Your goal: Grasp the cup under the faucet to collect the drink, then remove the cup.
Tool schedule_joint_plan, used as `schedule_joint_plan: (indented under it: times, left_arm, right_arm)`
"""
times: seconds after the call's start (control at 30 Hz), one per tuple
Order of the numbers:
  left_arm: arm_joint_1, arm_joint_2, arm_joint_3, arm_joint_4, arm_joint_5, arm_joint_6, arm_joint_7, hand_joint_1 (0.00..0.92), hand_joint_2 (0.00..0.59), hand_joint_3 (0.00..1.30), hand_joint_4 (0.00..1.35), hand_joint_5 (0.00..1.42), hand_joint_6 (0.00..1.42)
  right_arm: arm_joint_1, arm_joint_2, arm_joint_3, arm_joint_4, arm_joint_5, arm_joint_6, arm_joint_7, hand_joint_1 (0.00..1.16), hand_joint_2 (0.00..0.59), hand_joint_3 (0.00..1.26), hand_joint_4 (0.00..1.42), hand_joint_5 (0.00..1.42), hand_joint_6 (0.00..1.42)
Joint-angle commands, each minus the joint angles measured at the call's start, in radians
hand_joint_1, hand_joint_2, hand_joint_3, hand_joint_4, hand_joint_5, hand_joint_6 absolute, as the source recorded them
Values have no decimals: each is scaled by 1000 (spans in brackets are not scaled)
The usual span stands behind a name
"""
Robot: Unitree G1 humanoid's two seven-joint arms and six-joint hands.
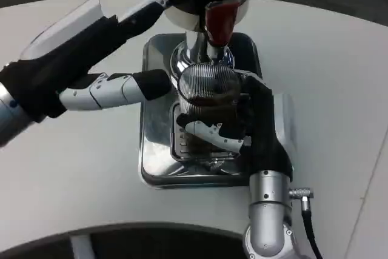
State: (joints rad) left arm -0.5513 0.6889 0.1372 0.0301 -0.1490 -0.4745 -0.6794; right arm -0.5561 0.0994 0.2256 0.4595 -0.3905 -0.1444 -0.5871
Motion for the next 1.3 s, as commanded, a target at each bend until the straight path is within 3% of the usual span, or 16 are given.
schedule_joint_plan:
  times: [0.03, 0.2, 0.47, 0.73, 0.93, 1.13, 1.3]
  left_arm:
    - [26, 9, 13, -27, -6, 7, 3, 0, 126, 0, 0, 21, 0]
    - [61, 9, 30, -51, -7, 15, 10, 0, 126, 0, 0, 21, 0]
    - [116, 16, 62, -92, -2, 28, 18, 0, 122, 0, 0, 21, 0]
    - [186, 74, 127, -143, 67, 48, 44, 0, 123, 0, 0, 0, 0]
    - [315, 108, 222, -200, 131, 55, 83, 0, 123, 0, 0, 0, 0]
    - [541, 65, 338, -369, 250, 70, 145, 0, 109, 0, 0, 0, 0]
    - [713, 58, 421, -487, 291, 98, 128, 0, 91, 0, 0, 0, 0]
  right_arm:
    - [33, 71, 22, -40, -2, -5, -14, 1113, 112, 659, 852, 986, 1362]
    - [103, 69, 76, -118, -31, 10, -3, 1112, 112, 667, 861, 1002, 1377]
    - [165, 58, 118, -217, -75, 25, 8, 1078, 117, 668, 878, 1019, 1417]
    - [239, 44, 173, -354, -109, 57, 81, 1073, 116, 668, 878, 1020, 1423]
    - [302, 22, 195, -451, -115, 72, 117, 1070, 116, 668, 888, 1021, 1424]
    - [367, -15, 184, -590, -123, 105, 172, 1066, 116, 680, 899, 1031, 1424]
    - [399, -38, 178, -691, -135, 129, 231, 1062, 115, 681, 899, 1032, 1424]
